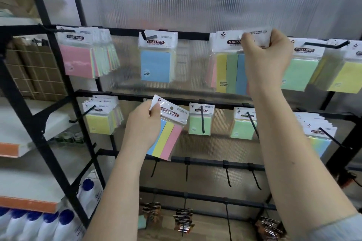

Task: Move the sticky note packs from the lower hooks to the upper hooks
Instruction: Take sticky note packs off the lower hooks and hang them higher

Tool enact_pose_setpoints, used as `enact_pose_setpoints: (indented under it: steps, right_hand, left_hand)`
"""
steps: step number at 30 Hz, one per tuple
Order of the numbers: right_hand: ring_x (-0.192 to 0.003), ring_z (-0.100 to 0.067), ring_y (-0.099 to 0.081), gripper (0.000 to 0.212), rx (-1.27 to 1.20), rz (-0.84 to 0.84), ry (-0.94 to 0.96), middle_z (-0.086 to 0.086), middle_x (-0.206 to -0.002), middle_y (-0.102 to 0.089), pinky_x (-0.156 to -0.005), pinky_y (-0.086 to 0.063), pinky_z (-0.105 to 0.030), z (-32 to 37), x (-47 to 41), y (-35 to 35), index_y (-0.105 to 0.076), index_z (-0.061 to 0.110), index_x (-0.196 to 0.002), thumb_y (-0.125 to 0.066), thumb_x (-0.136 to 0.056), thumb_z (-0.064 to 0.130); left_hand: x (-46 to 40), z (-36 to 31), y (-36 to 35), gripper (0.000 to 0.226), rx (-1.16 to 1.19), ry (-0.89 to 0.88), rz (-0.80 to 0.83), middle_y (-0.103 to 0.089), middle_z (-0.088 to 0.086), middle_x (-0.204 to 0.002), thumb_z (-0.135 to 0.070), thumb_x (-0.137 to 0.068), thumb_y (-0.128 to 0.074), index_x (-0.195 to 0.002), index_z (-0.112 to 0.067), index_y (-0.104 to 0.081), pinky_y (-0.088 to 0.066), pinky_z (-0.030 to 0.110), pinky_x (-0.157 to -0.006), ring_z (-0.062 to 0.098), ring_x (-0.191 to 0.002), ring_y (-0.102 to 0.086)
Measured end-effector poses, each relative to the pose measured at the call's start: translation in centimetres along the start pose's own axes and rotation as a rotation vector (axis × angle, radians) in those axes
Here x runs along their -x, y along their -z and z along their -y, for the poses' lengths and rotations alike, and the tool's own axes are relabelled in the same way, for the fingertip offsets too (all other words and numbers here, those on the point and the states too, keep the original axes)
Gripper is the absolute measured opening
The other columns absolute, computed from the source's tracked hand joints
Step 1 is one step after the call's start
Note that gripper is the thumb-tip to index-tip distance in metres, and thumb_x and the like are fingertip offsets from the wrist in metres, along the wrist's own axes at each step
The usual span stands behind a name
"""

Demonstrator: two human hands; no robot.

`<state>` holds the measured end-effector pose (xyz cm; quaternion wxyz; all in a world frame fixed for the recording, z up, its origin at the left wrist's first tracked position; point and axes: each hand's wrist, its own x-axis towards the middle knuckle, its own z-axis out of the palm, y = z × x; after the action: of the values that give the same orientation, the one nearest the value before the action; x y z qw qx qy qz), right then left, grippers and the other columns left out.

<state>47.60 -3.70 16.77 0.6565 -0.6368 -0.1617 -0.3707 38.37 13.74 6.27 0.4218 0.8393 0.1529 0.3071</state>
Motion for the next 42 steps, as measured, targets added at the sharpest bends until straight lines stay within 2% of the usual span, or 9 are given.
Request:
enact_pose_setpoints:
  steps: [7,13,16,22,26,31,34,37,42]
  right_hand:
    - [-0.04,-0.001,-0.029,0.045,-0.024,0.034,0.007,0.016,-0.035,-0.034,-0.043,-0.022,-0.011,-0.2,0.1,0.3,-0.029,0.023,-0.053,-0.059,-0.083,0.008]
    - [-0.041,0.0,-0.027,0.045,-0.062,0.045,-0.032,0.017,-0.036,-0.033,-0.044,-0.023,-0.012,-0.4,0.1,0.6,-0.029,0.022,-0.052,-0.059,-0.083,0.007]
    - [-0.043,-0.003,-0.023,0.044,-0.09,0.048,-0.073,0.014,-0.04,-0.029,-0.043,-0.021,-0.014,-0.3,-0.4,0.5,-0.027,0.021,-0.055,-0.058,-0.082,0.006]
    - [-0.043,0.001,-0.032,0.038,-0.057,0.115,-0.073,0.017,-0.039,-0.038,-0.045,-0.028,-0.012,-0.8,-0.8,0.8,-0.038,0.019,-0.056,-0.061,-0.085,0.01]
    - [-0.052,0.002,-0.047,0.023,-0.052,0.136,-0.084,0.017,-0.054,-0.052,-0.051,-0.037,-0.013,-1.4,-0.8,0.7,-0.053,0.016,-0.067,-0.06,-0.088,0.012]
    - [-0.059,-0.005,-0.052,0.032,0.025,0.127,-0.114,0.017,-0.054,-0.053,-0.047,-0.036,-0.013,-2.2,-1.3,0.3,-0.049,0.022,-0.061,-0.062,-0.089,0.016]
    - [-0.05,0.005,-0.042,0.042,0.135,0.096,-0.118,0.02,-0.043,-0.045,-0.046,-0.028,-0.01,-3.1,-1.9,-0.3,-0.042,0.027,-0.053,-0.063,-0.088,0.021]
    - [-0.048,0.002,-0.037,0.037,0.255,0.065,-0.114,0.014,-0.053,-0.043,-0.045,-0.027,-0.011,-3.9,-2.7,-1.0,-0.043,0.024,-0.056,-0.062,-0.089,0.025]
    - [-0.064,-0.002,-0.046,0.014,0.345,0.015,-0.101,0.013,-0.068,-0.05,-0.048,-0.032,-0.007,-4.6,-3.4,-2.0,-0.056,0.018,-0.078,-0.06,-0.089,0.027]
  left_hand:
    - [-0.1,0.1,-0.2,0.03,0.023,-0.005,-0.009,-0.045,-0.01,-0.06,-0.022,-0.102,-0.037,-0.08,-0.007,-0.051,-0.032,0.006,-0.042,-0.004,-0.046,-0.047]
    - [0.0,0.0,-0.3,0.029,0.037,-0.001,0.012,-0.052,-0.01,-0.069,-0.023,-0.102,-0.036,-0.092,-0.005,-0.057,-0.036,0.004,-0.043,0.0,-0.051,-0.051]
    - [0.0,-0.1,-0.5,0.031,0.042,-0.006,0.021,-0.053,-0.009,-0.07,-0.024,-0.102,-0.035,-0.095,-0.003,-0.057,-0.035,0.004,-0.042,-0.01,-0.051,-0.052]
    - [0.0,0.1,-0.6,0.033,0.022,-0.005,0.021,-0.059,-0.003,-0.077,-0.026,-0.102,-0.035,-0.097,-0.003,-0.057,-0.034,0.005,-0.041,0.002,-0.053,-0.051]
    - [-0.2,0.1,-0.8,0.034,0.019,-0.014,0.021,-0.055,-0.001,-0.071,-0.026,-0.101,-0.035,-0.094,0.0,-0.056,-0.034,0.006,-0.041,0.001,-0.051,-0.05]
    - [-0.1,-0.1,-0.9,0.034,0.024,-0.024,0.028,-0.055,-0.001,-0.07,-0.027,-0.102,-0.035,-0.094,-0.001,-0.056,-0.034,0.006,-0.042,-0.001,-0.053,-0.051]
    - [-0.1,-0.3,-1.1,0.036,0.006,-0.028,0.032,-0.056,0.008,-0.076,-0.027,-0.101,-0.035,-0.095,0.001,-0.056,-0.033,0.015,-0.049,0.008,-0.057,-0.042]
    - [-0.2,-0.5,-1.3,0.037,-0.003,-0.033,0.035,-0.049,0.013,-0.074,-0.027,-0.101,-0.035,-0.093,0.005,-0.053,-0.029,0.025,-0.054,0.012,-0.059,-0.037]
    - [-0.1,-0.8,-1.0,0.035,0.002,-0.031,0.044,-0.047,0.001,-0.065,-0.026,-0.101,-0.035,-0.093,0.002,-0.054,-0.032,0.014,-0.044,0.007,-0.049,-0.041]
